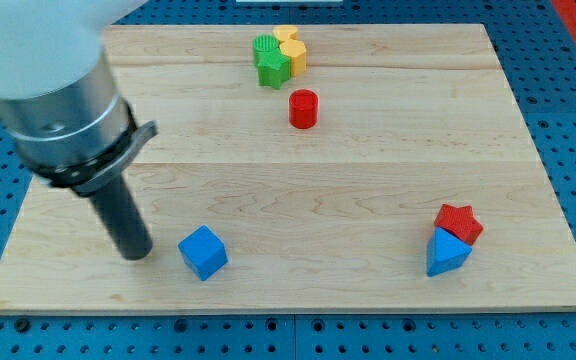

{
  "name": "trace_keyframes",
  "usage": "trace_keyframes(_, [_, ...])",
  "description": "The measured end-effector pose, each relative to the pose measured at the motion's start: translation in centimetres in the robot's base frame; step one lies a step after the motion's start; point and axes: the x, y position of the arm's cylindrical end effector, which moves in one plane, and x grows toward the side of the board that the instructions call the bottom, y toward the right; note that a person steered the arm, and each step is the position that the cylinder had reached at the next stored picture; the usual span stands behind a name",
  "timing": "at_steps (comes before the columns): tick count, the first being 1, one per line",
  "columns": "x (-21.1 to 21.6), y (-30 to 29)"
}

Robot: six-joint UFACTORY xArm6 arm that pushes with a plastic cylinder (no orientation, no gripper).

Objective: Push the blue cube towards blue triangle

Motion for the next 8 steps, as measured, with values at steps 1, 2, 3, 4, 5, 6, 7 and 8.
trace_keyframes(1, [1.0,2.7])
trace_keyframes(2, [-1.2,8.4])
trace_keyframes(3, [-2.9,10.9])
trace_keyframes(4, [-2.9,13.4])
trace_keyframes(5, [-2.9,16.6])
trace_keyframes(6, [-2.9,19.7])
trace_keyframes(7, [-2.9,22.4])
trace_keyframes(8, [-3.5,24.3])
